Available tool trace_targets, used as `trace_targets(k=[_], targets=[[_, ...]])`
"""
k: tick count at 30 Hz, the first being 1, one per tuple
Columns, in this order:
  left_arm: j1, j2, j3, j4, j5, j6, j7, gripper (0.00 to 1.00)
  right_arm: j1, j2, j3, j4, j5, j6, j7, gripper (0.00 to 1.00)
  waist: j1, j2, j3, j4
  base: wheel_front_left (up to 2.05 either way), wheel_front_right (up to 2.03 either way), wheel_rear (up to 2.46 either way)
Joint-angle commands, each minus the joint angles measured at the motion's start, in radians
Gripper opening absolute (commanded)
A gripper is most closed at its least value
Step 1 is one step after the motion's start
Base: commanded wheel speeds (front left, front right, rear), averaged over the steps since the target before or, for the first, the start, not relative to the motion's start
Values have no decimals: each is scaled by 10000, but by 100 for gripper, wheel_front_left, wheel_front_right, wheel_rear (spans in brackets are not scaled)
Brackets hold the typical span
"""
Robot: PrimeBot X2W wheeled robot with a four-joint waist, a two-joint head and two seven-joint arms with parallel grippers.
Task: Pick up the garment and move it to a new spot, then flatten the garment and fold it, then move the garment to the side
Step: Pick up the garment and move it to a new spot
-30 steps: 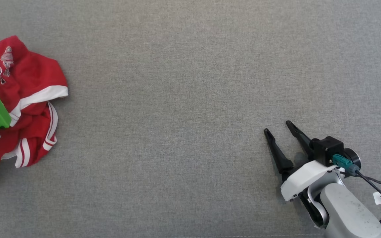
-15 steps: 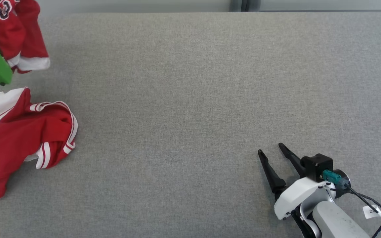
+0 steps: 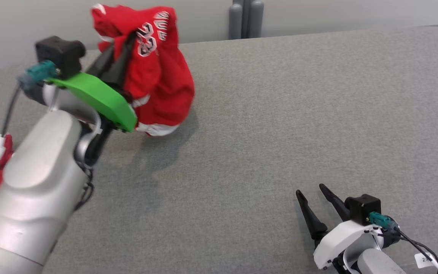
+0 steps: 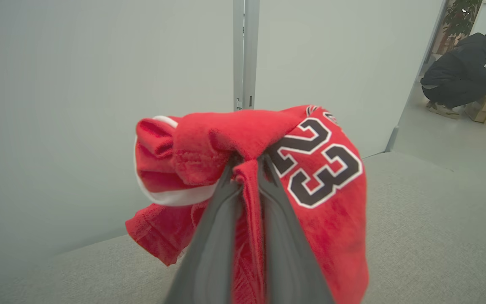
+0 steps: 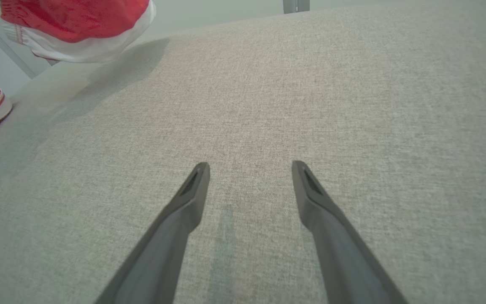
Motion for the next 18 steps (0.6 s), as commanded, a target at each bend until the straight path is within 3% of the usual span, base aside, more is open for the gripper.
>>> trace_targets(k=[1, 10, 18], targets=[[193, -179, -114, -30, -52, -24, -112, 0, 62, -16, -46, -2, -6, 0, -7, 100, 0, -1, -289, -568, 0, 0, 0], [866, -1917, -1130, 147, -819, -23, -906, 0, 231, 26, -47, 119, 59, 0, -5, 100, 0, -1, -326, -1838, 0, 0, 0], [1522, -1878, -1033, 1427, -806, -24, -1277, 0, 209, 74, -195, 50, 53, 0, -5, 100, 0, -1, -158, -2422, 0, 0, 0]])
